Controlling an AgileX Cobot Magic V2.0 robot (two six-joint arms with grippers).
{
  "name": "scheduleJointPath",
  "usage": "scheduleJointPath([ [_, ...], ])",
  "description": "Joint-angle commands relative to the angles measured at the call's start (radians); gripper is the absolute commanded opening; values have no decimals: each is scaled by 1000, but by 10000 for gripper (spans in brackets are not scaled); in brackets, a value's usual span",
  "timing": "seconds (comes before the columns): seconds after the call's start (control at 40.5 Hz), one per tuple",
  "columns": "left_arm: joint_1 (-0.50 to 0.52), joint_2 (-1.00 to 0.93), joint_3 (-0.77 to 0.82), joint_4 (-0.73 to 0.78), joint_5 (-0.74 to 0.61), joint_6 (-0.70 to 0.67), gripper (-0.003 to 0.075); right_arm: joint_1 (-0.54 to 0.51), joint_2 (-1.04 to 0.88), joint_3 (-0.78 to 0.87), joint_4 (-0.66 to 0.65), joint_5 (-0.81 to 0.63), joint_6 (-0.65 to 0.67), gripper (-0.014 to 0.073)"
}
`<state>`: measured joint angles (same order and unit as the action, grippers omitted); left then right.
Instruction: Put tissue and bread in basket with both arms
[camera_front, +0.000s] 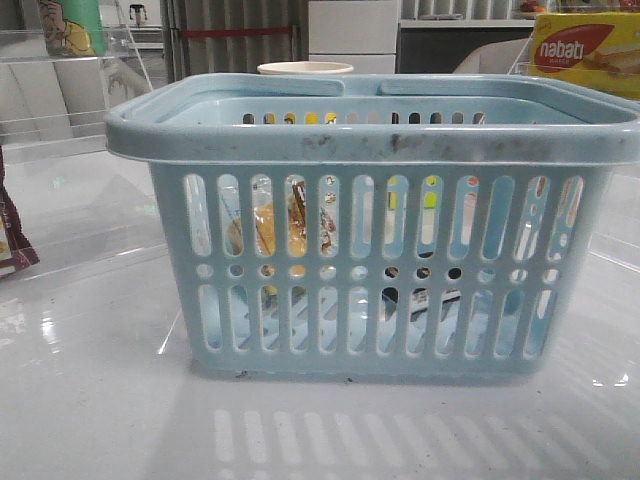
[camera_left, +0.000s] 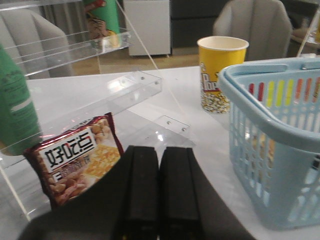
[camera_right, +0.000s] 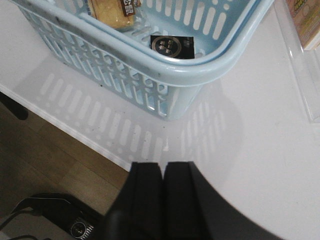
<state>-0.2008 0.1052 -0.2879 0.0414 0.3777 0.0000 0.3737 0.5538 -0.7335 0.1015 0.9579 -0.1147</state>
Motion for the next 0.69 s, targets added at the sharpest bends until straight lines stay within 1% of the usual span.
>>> scheduleJointPath([
  [0.0, 62, -56, 91, -26, -199, 0, 92, -7, 1, -27, -2, -66, -1, 57],
  [0.148, 120, -110, 213, -84, -298, 0, 92, -7, 1, -27, -2, -66, -1, 57],
  [0.346, 127, -129, 303, -89, -446, 0, 92, -7, 1, -27, -2, -66, -1, 57],
  [0.494, 117, -129, 301, -56, -492, 0, 92, -7, 1, -27, -2, -66, -1, 57],
  [0.667, 115, -129, 301, -41, -493, 0, 92, -7, 1, -27, -2, -66, -1, 57],
])
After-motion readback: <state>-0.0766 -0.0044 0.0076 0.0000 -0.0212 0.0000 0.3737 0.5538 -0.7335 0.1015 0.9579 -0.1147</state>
